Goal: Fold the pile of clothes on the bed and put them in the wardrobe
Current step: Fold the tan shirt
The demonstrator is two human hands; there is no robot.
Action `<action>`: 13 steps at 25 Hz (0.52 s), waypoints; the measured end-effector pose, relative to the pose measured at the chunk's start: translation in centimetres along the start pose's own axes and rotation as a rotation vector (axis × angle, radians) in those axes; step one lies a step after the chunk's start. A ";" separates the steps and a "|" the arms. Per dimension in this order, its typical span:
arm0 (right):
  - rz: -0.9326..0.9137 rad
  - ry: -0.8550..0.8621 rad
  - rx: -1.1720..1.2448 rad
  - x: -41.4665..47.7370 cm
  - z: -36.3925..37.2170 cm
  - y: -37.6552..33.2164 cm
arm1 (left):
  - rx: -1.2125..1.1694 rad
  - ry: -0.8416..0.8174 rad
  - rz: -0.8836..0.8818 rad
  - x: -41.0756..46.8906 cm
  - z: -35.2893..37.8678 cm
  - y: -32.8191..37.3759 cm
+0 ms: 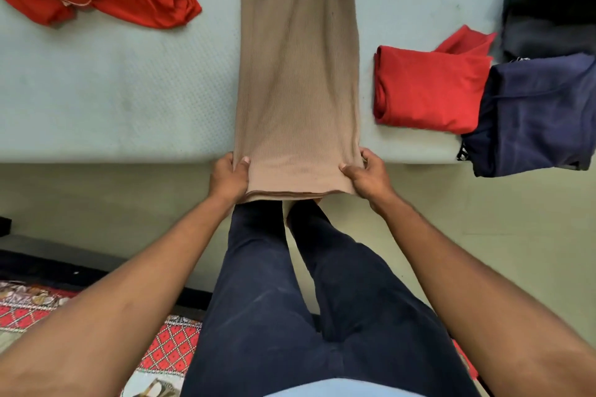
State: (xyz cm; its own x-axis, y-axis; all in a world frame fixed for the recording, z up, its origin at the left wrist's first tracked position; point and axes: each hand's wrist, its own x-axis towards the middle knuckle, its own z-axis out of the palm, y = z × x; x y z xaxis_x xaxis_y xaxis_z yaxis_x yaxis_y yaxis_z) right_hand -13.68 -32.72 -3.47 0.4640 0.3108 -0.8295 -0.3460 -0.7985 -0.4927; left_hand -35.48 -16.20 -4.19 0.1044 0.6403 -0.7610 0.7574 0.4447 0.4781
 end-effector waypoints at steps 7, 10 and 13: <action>-0.038 0.106 0.053 -2.4 0.5 2.4 | -0.127 0.050 -0.024 -2.4 0.0 -0.7; -0.106 0.069 0.267 -2.4 0.4 -1.7 | -0.350 0.037 -0.012 -1.8 -1.3 3.0; -0.060 0.012 0.566 -0.4 -0.1 -7.5 | -0.569 -0.076 -0.111 -0.4 -3.5 8.0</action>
State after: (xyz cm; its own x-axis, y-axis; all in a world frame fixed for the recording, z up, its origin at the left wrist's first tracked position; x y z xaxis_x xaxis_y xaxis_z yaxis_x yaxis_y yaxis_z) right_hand -11.17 -26.95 0.59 0.5047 0.3386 -0.7941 -0.7003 -0.3774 -0.6060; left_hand -31.71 -10.67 1.46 0.1066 0.5333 -0.8392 0.3032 0.7864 0.5382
